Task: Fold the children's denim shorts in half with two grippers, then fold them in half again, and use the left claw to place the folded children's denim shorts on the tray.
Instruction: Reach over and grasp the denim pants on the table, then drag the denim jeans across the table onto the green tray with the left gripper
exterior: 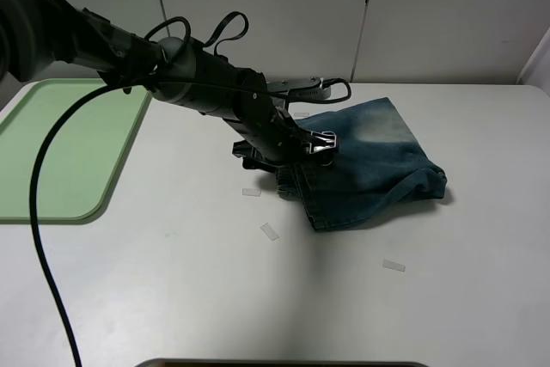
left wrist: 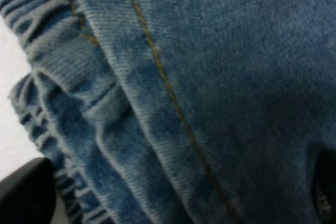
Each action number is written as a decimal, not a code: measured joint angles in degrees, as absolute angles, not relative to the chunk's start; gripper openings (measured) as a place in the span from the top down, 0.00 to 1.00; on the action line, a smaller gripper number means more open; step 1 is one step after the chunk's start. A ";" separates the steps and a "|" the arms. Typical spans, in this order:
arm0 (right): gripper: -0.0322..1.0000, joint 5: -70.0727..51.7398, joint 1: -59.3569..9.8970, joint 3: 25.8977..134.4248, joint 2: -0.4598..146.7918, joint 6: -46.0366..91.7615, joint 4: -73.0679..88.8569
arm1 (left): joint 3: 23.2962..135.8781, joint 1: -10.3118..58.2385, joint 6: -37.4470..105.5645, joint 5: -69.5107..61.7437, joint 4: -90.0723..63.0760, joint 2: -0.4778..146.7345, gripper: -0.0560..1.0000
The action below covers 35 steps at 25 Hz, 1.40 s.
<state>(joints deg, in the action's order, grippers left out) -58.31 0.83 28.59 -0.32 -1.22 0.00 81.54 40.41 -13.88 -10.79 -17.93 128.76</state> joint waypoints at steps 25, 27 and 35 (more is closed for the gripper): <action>0.30 -58.31 0.83 28.59 -0.32 -1.22 0.00 | 81.54 41.56 -13.94 -8.50 -18.68 129.60 0.71; 0.30 -58.31 0.83 28.59 -0.32 -1.22 0.00 | 81.54 41.63 -13.94 -8.55 -18.68 129.44 0.71; 0.30 -58.31 0.83 28.59 -0.32 -1.22 0.31 | 81.54 41.54 -12.59 -13.07 -17.17 127.10 0.73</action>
